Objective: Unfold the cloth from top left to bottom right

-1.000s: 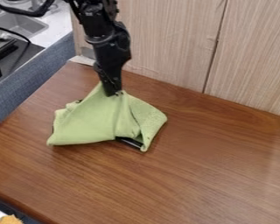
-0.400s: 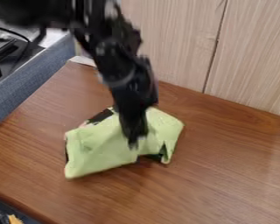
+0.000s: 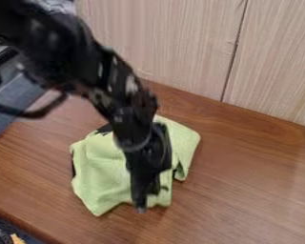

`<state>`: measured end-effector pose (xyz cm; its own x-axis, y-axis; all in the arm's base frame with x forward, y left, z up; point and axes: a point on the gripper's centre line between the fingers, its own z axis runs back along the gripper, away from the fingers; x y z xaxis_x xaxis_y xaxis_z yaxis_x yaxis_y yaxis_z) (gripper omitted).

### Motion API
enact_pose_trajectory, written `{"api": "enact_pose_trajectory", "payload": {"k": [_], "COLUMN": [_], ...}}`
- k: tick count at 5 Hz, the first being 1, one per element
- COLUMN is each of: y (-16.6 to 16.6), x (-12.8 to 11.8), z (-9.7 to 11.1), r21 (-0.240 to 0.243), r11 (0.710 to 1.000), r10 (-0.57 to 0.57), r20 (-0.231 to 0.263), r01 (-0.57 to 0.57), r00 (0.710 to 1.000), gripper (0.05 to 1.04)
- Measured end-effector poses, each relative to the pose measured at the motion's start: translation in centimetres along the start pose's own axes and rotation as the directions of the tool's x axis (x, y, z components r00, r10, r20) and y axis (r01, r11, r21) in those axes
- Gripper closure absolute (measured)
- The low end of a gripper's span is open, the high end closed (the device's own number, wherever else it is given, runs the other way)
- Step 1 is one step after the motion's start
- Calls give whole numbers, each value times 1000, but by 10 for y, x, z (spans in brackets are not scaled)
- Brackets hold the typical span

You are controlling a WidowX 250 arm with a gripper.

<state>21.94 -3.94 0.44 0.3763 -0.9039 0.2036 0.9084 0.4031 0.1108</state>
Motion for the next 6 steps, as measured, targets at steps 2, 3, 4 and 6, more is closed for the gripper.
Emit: {"api": "enact_pose_trajectory", "payload": {"k": [2, 3, 4, 6], "y": [-17, -22, -20, -15], "x": [5, 4, 6, 8], "z": [-20, -19, -9, 11], "r21": [-28, -50, -32, -19], "r11": [998, 998, 999, 999], "r10": [-56, -48, -45, -27], "r20": [-34, -53, -51, -30], "r01": [55, 46, 43, 26], "r00": [998, 997, 998, 999], "gripper": [974, 794, 504, 68]}}
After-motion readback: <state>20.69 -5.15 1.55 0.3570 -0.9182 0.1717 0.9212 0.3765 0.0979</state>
